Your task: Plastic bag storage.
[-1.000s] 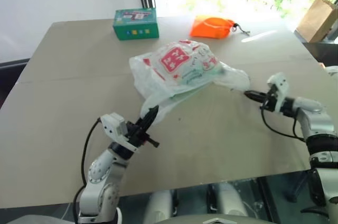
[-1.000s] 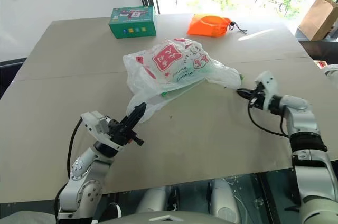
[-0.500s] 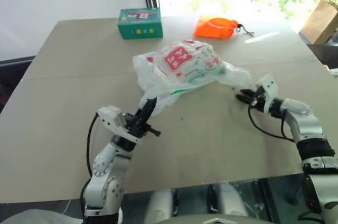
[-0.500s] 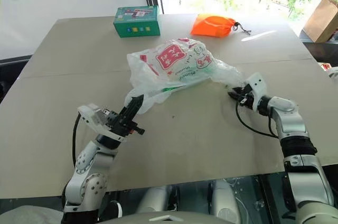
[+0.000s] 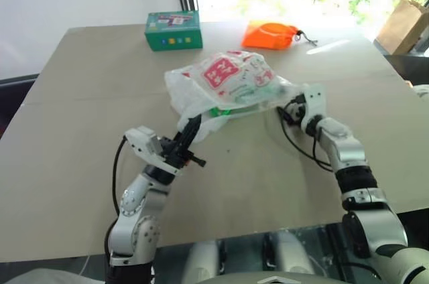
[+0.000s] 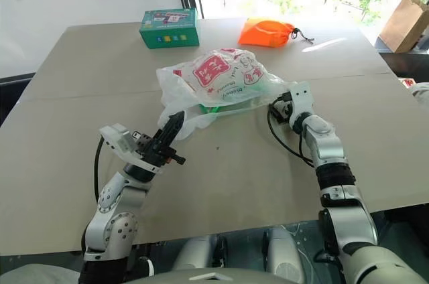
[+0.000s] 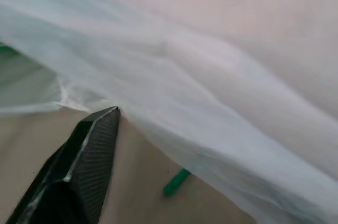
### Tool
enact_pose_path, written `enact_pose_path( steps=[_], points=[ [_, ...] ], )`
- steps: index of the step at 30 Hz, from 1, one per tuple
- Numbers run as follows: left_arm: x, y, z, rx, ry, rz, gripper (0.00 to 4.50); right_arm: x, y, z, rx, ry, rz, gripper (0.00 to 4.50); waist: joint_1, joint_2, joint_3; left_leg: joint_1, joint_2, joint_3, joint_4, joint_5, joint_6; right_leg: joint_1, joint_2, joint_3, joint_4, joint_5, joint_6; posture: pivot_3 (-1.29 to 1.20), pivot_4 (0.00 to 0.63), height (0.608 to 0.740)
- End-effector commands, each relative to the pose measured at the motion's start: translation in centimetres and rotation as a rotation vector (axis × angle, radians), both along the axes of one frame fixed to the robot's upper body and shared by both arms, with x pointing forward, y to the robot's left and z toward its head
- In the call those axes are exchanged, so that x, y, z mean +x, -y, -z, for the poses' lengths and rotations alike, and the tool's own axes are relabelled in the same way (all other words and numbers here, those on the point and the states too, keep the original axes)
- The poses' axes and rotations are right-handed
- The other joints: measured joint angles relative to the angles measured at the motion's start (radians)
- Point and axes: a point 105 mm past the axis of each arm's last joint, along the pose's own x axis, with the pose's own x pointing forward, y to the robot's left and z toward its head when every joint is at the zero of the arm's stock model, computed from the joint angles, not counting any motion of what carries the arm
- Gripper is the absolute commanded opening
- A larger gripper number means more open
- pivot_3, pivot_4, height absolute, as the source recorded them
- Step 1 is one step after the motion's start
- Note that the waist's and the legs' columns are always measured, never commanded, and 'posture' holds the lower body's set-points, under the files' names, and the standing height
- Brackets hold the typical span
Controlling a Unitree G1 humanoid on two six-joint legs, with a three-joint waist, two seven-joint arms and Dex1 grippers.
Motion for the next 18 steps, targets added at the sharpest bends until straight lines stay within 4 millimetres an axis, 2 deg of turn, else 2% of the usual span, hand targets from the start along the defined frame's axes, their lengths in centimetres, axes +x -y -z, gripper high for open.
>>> enact_pose_path(
  steps=[1,4,6,10,12,15,18],
  points=[
    [-0.3,0.0,-0.6,0.009,0.028,-0.005,0.0,-0.5,0.8,1.4,-0.003,-0.093,0.022,2.38,-0.001,0.0,0.0,0.0,0.0,0.0,0.0,0.0,0.0,0.0,0.0,0.0,0.0,0.0,0.0,0.0,0.15,0.74],
    [-0.4,-0.1,-0.5,0.013,0.025,-0.011,0.0,-1.1,0.9,1.6,-0.024,-0.112,-0.001,0.72,-0.002,-0.001,-0.001,0.0,0.0,0.0,0.0,0.0,0.0,0.0,0.0,0.0,0.0,0.0,0.0,0.0,0.15,0.74],
    [-0.4,0.0,-0.4,0.015,0.023,-0.011,0.0,-1.6,1.2,1.7,-0.044,-0.119,-0.016,0.08,-0.001,-0.001,-0.001,0.0,0.0,0.0,0.0,0.0,0.0,0.0,0.0,0.0,0.0,0.0,0.0,0.0,0.15,0.74],
    [-0.4,0.1,-0.4,0.017,0.022,-0.01,0.0,-2.8,1.2,1.7,-0.082,-0.143,-0.083,0.08,-0.001,-0.002,-0.002,0.0,0.0,0.0,0.0,0.0,0.0,0.0,0.0,0.0,0.0,0.0,0.0,0.0,0.15,0.74],
    [-0.4,0.2,-0.4,0.019,0.022,-0.007,0.0,-4.8,0.7,1.5,-0.098,-0.183,-0.242,0.08,0.004,-0.002,-0.002,0.0,0.0,-0.001,0.0,0.0,0.0,0.0,-0.001,0.0,-0.001,0.0,0.0,0.0,0.15,0.74],
    [-0.3,0.2,-0.4,0.017,0.022,-0.005,0.0,-9.0,-0.1,0.7,-0.102,-0.252,-0.508,0.08,0.006,-0.003,-0.003,-0.001,0.0,-0.002,-0.001,0.0,0.001,0.0,-0.001,-0.001,-0.003,0.0,0.0,0.0,0.15,0.74],
    [-0.4,0.5,-0.2,0.015,0.019,0.005,0.0,-12.8,-2.1,-0.3,-0.091,-0.311,-0.752,0.08,0.005,-0.003,-0.002,-0.001,0.0,-0.003,-0.002,-0.001,0.001,0.001,-0.001,-0.001,-0.004,0.0,0.0,0.0,0.15,0.74]
  ],
)
